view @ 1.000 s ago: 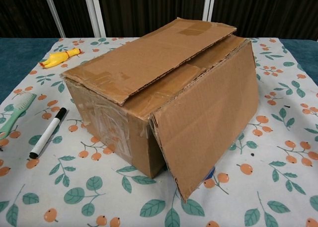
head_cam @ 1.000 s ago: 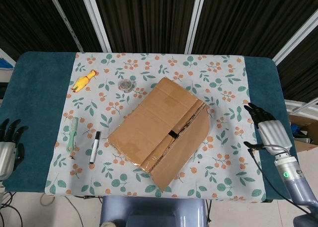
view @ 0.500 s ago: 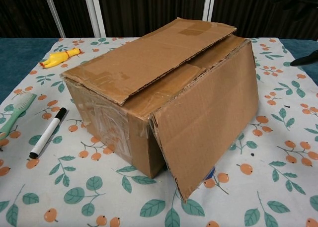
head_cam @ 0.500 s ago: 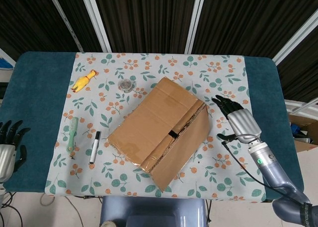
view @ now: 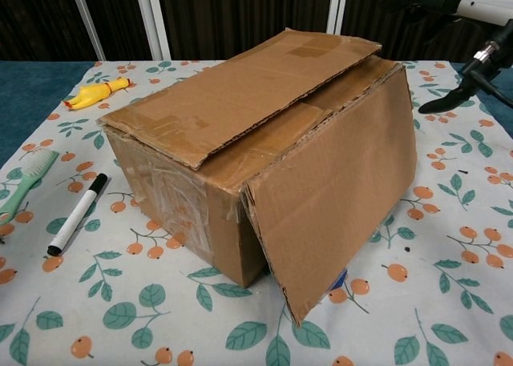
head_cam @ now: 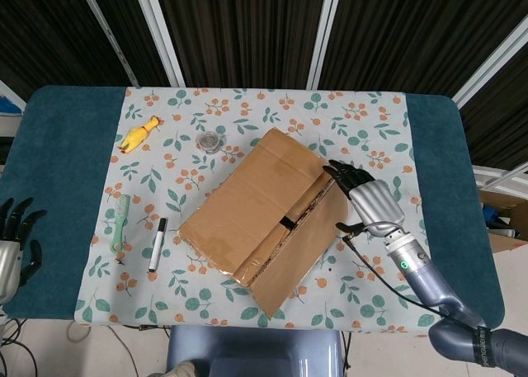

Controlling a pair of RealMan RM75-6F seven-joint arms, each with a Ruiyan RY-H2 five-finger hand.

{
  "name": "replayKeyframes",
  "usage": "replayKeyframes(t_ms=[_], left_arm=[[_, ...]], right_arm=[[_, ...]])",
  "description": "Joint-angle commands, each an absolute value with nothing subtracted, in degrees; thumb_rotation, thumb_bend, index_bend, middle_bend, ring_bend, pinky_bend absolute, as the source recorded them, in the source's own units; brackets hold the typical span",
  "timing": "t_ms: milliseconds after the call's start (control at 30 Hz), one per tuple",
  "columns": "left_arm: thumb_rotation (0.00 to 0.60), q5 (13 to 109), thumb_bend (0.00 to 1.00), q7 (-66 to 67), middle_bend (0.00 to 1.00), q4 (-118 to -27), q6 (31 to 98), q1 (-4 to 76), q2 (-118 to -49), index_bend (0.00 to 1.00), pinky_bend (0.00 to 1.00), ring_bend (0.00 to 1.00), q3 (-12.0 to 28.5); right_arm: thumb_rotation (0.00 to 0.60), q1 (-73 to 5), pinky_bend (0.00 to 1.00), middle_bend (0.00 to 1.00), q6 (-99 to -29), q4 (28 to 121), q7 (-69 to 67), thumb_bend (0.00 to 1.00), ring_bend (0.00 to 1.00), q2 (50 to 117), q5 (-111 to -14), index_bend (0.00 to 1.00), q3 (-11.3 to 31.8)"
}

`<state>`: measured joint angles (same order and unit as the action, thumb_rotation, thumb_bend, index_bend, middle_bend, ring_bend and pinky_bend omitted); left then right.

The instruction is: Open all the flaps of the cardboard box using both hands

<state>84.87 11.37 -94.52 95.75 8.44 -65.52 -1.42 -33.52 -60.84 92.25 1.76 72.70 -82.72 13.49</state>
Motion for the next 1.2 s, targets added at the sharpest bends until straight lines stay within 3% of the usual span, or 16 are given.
replayKeyframes(t_ms=[33, 1200], left_arm=[[0.6, 84.6, 0.64, 11.5, 0.1, -94.7, 94.9, 8.3, -65.4, 0.21, 0.01, 0.02, -1.1], [0.6, 85.1, 0.64, 11.2, 0.09, -95.4, 92.2, 6.2, -64.9, 0.21, 0.0, 0.02, 2.0]], right_arm=[[0.6, -34.3, 0.21, 0.09, -60.3, 92.3, 2.4, 0.0, 0.13, 73.3, -82.1, 0.0, 13.8], [0.6, -37.9, 0.18, 0.07, -64.0, 94.5, 9.9, 0.0, 0.1, 79.2, -76.7, 0.0, 15.6]])
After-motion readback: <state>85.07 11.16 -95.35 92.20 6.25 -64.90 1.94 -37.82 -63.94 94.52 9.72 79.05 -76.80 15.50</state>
